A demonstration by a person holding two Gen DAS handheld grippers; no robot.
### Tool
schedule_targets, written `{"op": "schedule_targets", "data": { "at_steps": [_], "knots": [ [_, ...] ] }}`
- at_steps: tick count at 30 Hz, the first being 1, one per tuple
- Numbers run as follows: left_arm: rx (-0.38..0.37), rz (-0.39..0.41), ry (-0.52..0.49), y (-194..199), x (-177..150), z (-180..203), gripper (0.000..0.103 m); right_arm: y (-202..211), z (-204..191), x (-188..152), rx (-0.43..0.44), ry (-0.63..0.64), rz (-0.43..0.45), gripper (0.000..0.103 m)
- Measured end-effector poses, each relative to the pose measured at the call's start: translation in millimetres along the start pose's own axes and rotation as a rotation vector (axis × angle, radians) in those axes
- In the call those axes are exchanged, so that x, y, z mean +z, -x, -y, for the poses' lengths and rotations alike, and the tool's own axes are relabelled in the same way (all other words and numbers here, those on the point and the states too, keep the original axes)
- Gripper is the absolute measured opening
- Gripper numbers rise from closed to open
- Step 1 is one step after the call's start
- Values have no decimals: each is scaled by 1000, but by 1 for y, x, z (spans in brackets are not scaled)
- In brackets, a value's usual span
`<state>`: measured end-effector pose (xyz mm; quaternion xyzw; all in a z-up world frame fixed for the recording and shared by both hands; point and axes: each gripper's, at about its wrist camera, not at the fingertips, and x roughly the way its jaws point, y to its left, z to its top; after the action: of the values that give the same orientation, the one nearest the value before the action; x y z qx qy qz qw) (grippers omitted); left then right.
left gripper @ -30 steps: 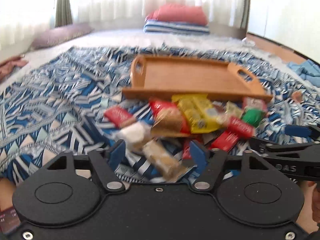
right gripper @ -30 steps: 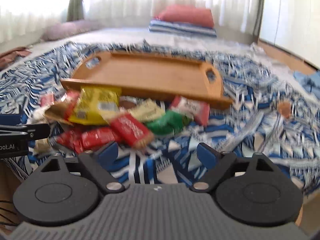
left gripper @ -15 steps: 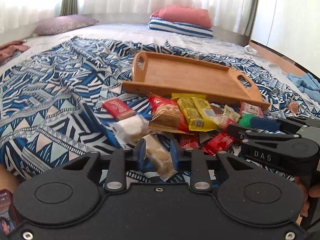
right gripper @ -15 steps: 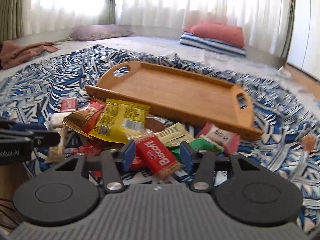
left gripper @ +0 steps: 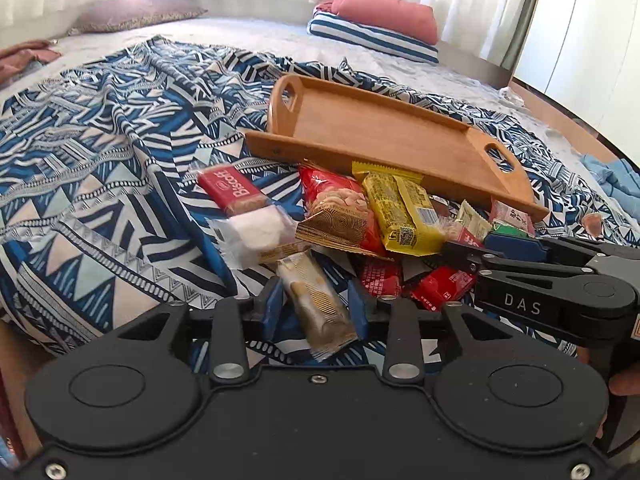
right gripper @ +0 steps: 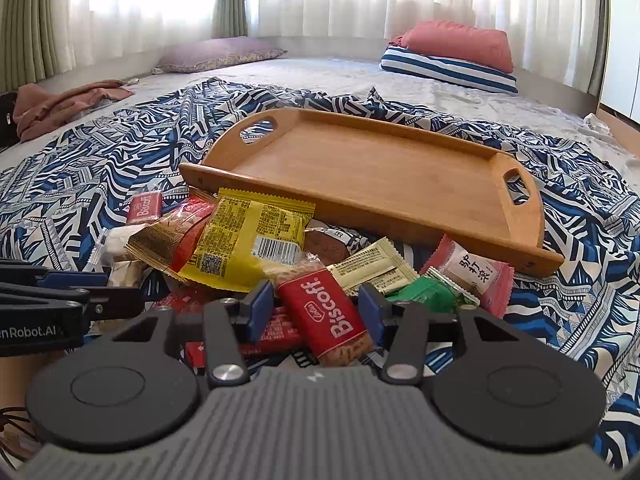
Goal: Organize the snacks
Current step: 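Grasp the clear wafer packet with the left tool while the right tool grasps a small red packet, then lift both held packets and carry them over the wooden tray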
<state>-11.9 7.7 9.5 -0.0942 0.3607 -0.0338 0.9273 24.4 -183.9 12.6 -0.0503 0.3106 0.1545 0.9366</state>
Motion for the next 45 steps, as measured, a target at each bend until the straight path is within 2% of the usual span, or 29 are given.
{"op": "schedule_targets", "data": {
  "at_steps": [3,5,11,14,18,24,27,32,37,38,39,41,45],
  "knots": [
    [0,-1,4,-5,1,0,33,-3,2,0,7,-7,-4,62],
    [3,-2,-3,-6,2,0,25,-5,5,1,19,-23,-9,59],
    [-29,22,-19,4,5,4,21,0,8,4,43,-69,-18,26],
    [-33,36,-30,9,6,6,21,5,7,6,37,-68,-8,17],
    [-39,43,-23,14,8,6,21,14,3,8,38,-65,11,15],
    [-55,79,-29,25,12,7,21,22,-1,13,-12,-38,26,12],
    [-56,84,-38,27,12,9,21,16,-3,12,-54,-23,2,21],
    [-61,62,-32,24,10,9,21,4,-2,6,-54,-15,-29,23],
    [-62,63,-45,23,11,11,21,-3,-4,9,-31,-30,-18,30],
    [-64,62,-45,22,12,11,21,-4,-4,10,-33,-34,-20,19],
    [-66,62,-44,22,13,11,21,-5,-5,11,-35,-39,-30,14],
    [-68,66,-47,22,14,11,21,-5,-6,13,-28,-60,-41,10],
    [-75,76,-50,22,19,11,21,3,-6,16,-25,-79,-16,9]
  ]
}}
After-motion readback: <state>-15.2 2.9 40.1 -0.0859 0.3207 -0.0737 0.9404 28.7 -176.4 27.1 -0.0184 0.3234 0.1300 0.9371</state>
